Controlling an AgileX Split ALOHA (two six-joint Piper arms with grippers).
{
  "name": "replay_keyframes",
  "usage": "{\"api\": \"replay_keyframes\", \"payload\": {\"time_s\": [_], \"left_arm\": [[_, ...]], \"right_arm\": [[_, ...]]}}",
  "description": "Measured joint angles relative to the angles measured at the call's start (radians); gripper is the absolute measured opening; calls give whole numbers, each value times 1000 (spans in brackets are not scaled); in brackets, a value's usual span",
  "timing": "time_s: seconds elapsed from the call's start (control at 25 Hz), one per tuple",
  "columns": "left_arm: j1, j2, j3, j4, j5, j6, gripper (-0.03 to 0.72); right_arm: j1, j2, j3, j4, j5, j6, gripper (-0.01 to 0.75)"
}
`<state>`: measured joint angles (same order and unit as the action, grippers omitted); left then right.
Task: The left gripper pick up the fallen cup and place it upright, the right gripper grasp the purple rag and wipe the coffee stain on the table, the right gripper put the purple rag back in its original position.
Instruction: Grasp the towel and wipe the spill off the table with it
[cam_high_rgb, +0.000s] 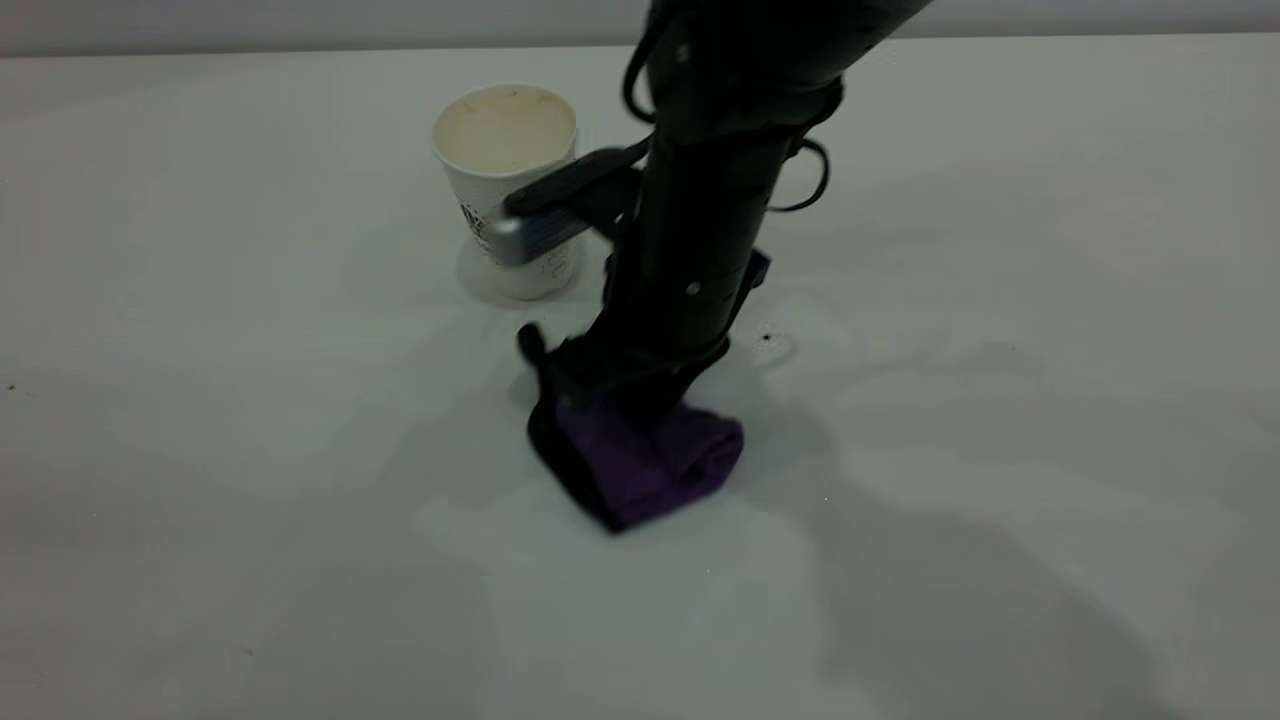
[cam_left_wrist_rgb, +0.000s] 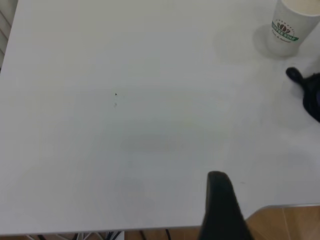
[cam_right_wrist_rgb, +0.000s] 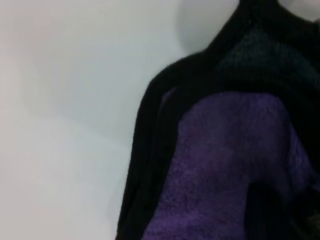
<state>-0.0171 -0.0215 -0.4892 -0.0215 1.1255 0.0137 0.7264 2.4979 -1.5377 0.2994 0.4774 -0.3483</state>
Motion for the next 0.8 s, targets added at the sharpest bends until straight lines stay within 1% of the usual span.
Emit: {"api": "replay_keyframes", "payload": {"time_s": [0.16,0.28,0.4,0.6,0.8], "left_arm": [[0,0,0,0,0,0,515],[0,0,0,0,0,0,515],[0,0,0,0,0,0,515],[0,0,0,0,0,0,515],[0,0,0,0,0,0,515]], "right_arm": [[7,0,0,-25,-20,-3,79],[-25,0,0,-66,-48,5,79],[-88,0,0,-104,-61,21,79],[-217,0,0,-139,-63,27,79],[-350,0,-5,-176,-32,28,80]]}}
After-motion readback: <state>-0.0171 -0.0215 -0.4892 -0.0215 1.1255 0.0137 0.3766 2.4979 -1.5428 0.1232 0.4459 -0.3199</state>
